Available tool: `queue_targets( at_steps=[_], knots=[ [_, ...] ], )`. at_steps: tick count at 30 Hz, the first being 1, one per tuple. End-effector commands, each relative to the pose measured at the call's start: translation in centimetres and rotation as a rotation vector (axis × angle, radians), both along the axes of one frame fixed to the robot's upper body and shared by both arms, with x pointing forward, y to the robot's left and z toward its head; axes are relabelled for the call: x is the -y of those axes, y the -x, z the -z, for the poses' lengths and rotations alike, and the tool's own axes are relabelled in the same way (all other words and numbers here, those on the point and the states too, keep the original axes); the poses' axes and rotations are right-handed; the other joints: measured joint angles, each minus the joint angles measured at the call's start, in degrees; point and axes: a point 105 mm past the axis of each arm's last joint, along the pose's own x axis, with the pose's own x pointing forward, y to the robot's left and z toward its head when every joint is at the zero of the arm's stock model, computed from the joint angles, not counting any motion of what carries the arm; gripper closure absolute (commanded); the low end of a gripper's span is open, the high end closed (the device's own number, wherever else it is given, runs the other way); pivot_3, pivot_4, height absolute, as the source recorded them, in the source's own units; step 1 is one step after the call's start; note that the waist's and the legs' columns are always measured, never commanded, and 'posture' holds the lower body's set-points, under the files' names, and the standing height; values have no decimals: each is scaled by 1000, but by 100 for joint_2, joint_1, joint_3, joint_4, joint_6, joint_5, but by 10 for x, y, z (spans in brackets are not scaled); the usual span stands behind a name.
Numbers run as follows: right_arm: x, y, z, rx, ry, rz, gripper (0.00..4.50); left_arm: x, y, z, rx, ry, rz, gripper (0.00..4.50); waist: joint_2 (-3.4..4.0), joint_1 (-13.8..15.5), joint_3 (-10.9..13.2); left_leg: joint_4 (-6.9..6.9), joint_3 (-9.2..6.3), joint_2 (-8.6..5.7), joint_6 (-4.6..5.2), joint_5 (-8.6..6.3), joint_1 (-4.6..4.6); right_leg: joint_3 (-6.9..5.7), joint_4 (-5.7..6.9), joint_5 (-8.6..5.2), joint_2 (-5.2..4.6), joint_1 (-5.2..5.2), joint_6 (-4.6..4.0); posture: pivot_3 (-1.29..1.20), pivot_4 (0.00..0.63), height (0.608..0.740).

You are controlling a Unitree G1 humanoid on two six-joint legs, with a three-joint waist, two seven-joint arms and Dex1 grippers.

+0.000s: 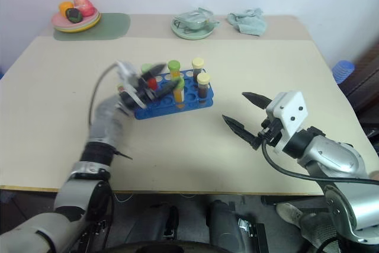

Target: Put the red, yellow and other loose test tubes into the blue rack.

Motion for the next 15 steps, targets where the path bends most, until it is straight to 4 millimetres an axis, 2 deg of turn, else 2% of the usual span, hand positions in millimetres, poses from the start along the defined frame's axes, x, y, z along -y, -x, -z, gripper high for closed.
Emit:
queue_targets(
  at_steps=[1, 4, 7, 9, 11, 15],
  knots=[
    [0, -3, -5, 28, 16, -37, 723, -31, 5, -67, 2, 206, -53, 245, 0, -1, 0, 0, -1, 0, 0, 0, 0, 0, 0, 0, 0, 0, 0, 0, 150, 740],
    [0, -8, -5, 27, 20, -58, 723, -68, -9, -78, -118, 242, -346, 245, 2, 30, -1, 1, -1, -2, 0, 0, 2, 0, -1, 0, -1, 3, 1, 0, 150, 740],
    [-1, -13, -5, 28, 29, -88, 723, -98, -21, -62, -362, 176, -626, 245, 2, 43, -1, 0, -1, -4, -16, 9, 4, 0, 1, 0, 2, 3, 1, 0, 150, 740],
    [-1, -16, -5, 27, 32, -100, 723, -104, -21, -52, -519, 171, -706, 245, -2, 61, 1, 1, -1, -4, -17, 10, 3, 0, 1, 0, 2, 3, 1, 0, 150, 740],
    [-2, -19, -4, 26, 36, -113, 723, -108, -22, -31, -775, 73, -817, 245, -21, 81, 12, 1, -1, -4, -28, 16, 2, 0, 0, 0, 2, 2, 1, 0, 150, 740],
    [-2, -22, -4, 26, 38, -126, 723, -104, -14, -22, -985, 49, -880, 245, -34, 90, 18, 4, -11, -13, -37, 20, -8, -7, 0, 0, -2, -1, 2, 0, 150, 740]
  ],
)
